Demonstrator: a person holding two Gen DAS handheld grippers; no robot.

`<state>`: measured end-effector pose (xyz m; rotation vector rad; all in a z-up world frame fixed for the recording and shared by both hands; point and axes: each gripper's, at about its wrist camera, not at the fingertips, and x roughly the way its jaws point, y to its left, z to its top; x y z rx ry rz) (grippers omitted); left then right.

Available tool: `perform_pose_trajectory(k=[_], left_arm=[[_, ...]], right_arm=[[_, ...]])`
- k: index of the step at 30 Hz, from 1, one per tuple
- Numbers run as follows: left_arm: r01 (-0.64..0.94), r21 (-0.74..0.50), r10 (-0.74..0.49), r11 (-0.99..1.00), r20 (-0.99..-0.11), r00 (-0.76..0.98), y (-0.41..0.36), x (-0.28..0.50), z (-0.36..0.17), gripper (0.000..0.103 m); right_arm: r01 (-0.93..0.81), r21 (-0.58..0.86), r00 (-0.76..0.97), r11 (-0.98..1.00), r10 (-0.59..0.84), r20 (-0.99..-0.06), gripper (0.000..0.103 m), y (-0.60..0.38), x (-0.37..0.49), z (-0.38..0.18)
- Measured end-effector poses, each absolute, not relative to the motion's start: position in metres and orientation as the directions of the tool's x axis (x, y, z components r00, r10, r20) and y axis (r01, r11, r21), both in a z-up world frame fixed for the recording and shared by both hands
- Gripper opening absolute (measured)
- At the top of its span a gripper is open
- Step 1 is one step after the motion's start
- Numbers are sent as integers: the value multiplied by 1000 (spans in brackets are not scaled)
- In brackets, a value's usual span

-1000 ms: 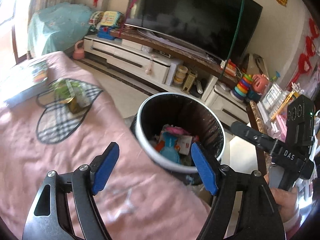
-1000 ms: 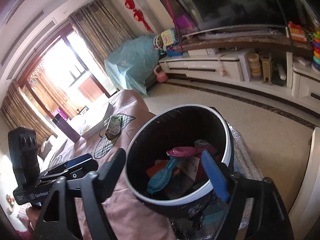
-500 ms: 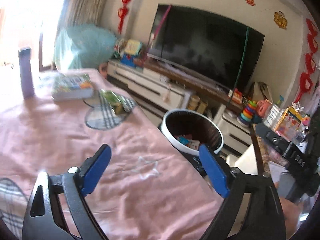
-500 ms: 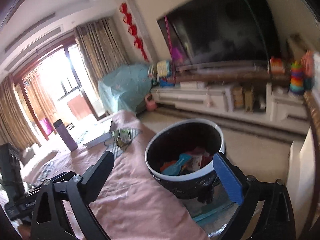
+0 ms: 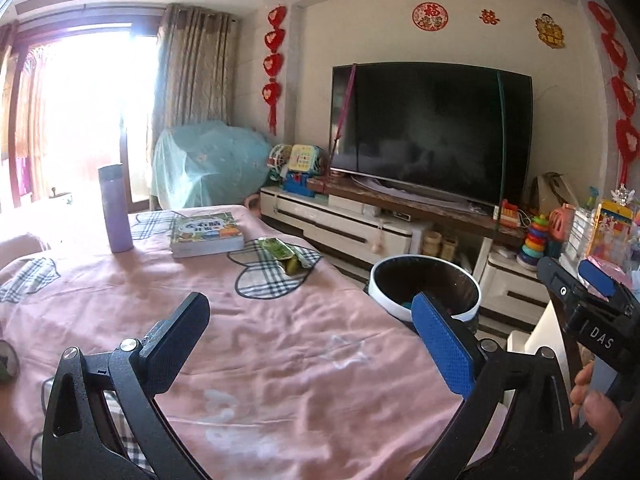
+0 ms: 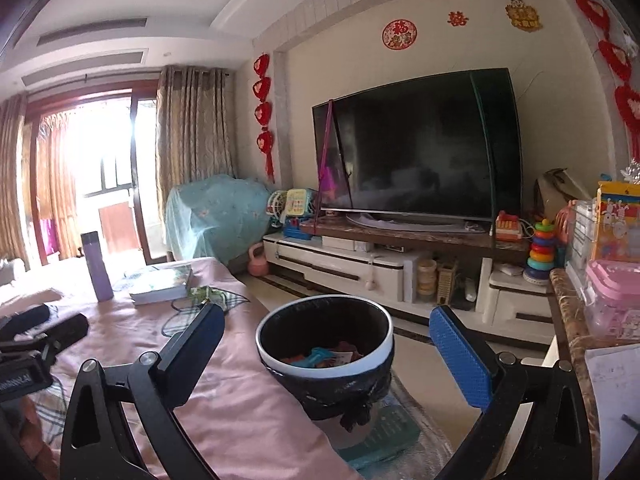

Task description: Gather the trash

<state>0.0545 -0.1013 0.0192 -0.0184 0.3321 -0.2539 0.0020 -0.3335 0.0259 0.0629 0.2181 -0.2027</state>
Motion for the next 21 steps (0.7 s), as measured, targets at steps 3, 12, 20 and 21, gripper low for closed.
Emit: perform_pose_trajectory(k=[3,12,20,21], left_arm=[[222,-48,-225,974,-319,920,-99,53,17,103],[183,-28,-182,983,-322,929,-98,50,10,103],[168,-36,-171,985,-316,933,-93,48,10,103],[167,-37,-170,985,-315,934,-93,48,10,103]], right_arm=[[207,26,955,978,-197,-221,103,-330,1,26],[198,16,954,980,-189,-232,103,-322,1,19],[189,17,957,982,-180,-227,103,-319,-1,19],[187,19,957,982,-178,-227,103,-320,-1,19]])
